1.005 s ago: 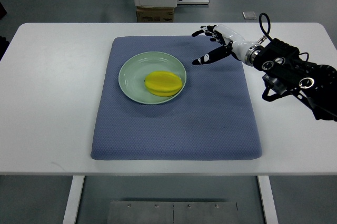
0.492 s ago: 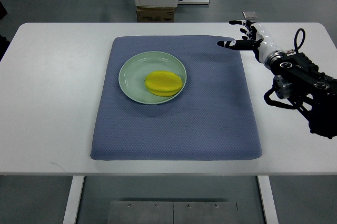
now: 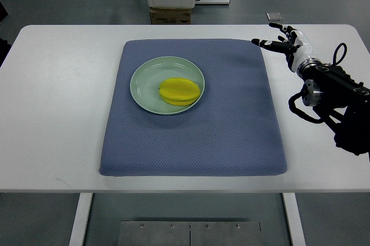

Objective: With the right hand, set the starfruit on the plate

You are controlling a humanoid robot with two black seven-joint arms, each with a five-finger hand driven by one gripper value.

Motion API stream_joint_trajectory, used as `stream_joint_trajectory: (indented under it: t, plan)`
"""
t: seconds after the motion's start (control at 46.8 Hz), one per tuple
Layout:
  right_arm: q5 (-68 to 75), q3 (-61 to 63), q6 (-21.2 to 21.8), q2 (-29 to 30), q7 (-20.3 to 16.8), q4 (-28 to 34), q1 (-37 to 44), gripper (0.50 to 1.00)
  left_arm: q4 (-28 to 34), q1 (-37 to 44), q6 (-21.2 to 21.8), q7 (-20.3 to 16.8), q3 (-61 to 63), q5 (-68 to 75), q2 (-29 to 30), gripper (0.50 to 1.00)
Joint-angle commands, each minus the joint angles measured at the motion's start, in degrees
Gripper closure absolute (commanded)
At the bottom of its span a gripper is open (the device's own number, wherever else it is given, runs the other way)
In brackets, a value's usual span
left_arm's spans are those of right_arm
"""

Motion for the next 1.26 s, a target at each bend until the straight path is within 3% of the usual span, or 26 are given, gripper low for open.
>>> stream_joint_trajectory:
  t: [0.0, 0.727, 1.005, 1.24]
  plan:
    - [0.01, -0.02, -0.02, -0.01, -0.01, 0.01, -0.11, 0.5, 0.0, 0.04, -0.01, 0.0, -0.01, 0.0, 0.0, 0.5]
    - [0.01, 0.33, -0.1, 0.34, 0.61, 0.01, -2.4, 0.5, 0.0, 0.04, -0.01, 0.0, -0.01, 0.0, 0.0, 0.5]
    - [0.01, 7.98, -0.02, 3.07, 4.21, 0.01, -4.68, 0.5, 0.0, 0.04, -0.01, 0.0, -0.01, 0.0, 0.0, 0.5]
    - [-0.07, 11.23, -0.02, 4.21, 4.48, -0.07, -5.12, 0.5, 0.0, 0.04, -0.01, 0.0, -0.01, 0.0, 0.0, 0.5]
